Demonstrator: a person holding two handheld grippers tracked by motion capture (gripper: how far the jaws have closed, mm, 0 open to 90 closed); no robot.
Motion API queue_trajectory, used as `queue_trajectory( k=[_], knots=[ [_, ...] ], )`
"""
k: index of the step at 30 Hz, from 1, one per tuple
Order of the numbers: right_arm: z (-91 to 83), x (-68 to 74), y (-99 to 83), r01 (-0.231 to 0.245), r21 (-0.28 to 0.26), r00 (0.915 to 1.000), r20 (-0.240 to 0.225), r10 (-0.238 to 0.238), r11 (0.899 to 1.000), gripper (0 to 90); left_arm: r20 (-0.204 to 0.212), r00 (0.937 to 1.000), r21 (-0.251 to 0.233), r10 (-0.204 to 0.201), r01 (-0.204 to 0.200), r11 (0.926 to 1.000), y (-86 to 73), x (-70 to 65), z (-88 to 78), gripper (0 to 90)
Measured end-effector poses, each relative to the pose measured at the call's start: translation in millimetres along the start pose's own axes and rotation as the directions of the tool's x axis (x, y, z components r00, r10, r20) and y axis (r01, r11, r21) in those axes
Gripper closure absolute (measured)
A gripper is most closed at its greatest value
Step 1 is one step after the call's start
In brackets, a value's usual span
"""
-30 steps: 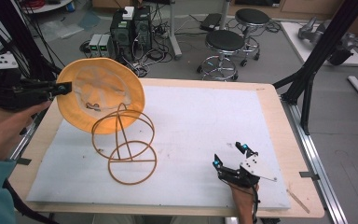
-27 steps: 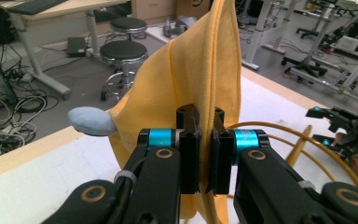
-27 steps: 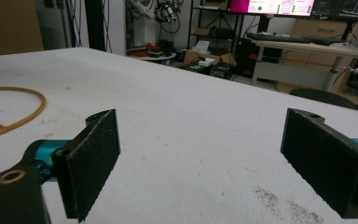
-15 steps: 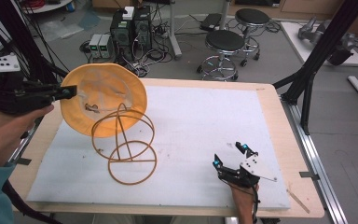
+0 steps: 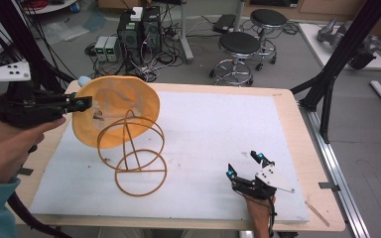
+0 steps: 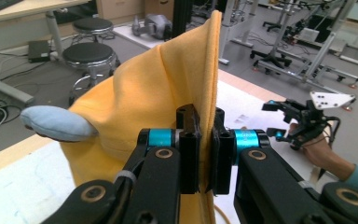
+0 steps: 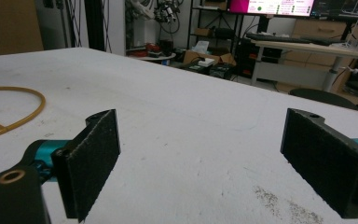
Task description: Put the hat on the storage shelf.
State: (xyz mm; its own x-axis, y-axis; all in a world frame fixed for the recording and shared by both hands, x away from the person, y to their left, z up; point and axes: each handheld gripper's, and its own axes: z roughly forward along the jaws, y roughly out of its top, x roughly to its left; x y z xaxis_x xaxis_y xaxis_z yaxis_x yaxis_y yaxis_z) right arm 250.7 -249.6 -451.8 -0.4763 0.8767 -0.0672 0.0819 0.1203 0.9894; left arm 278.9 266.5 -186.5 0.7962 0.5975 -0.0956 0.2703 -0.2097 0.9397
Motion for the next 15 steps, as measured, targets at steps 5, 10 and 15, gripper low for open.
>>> queue_trajectory(
  k=[5, 10, 15],
  knots=[
    [0.0, 0.2, 0.0, 0.000, 0.002, 1.0000, 0.001, 0.000, 1.000, 10.6, 0.040, 0.9992, 0.015, 0.005, -0.006, 0.9999, -1.3, -11.4, 6.4, 84.8],
    [-0.1, 0.2, 0.0, 0.000, 0.002, 1.0000, 0.002, 0.000, 1.000, 10.7, 0.080, 0.9967, 0.032, 0.017, -0.020, 0.9993, -3.7, -26.2, 14.6, 84.8],
    [-0.1, 0.3, 0.1, 0.001, 0.002, 1.0000, 0.001, -0.001, 1.000, 10.7, 0.110, 0.9932, 0.059, 0.037, -0.044, 0.9973, -6.9, -40.6, 23.4, 84.6]
  ],
)
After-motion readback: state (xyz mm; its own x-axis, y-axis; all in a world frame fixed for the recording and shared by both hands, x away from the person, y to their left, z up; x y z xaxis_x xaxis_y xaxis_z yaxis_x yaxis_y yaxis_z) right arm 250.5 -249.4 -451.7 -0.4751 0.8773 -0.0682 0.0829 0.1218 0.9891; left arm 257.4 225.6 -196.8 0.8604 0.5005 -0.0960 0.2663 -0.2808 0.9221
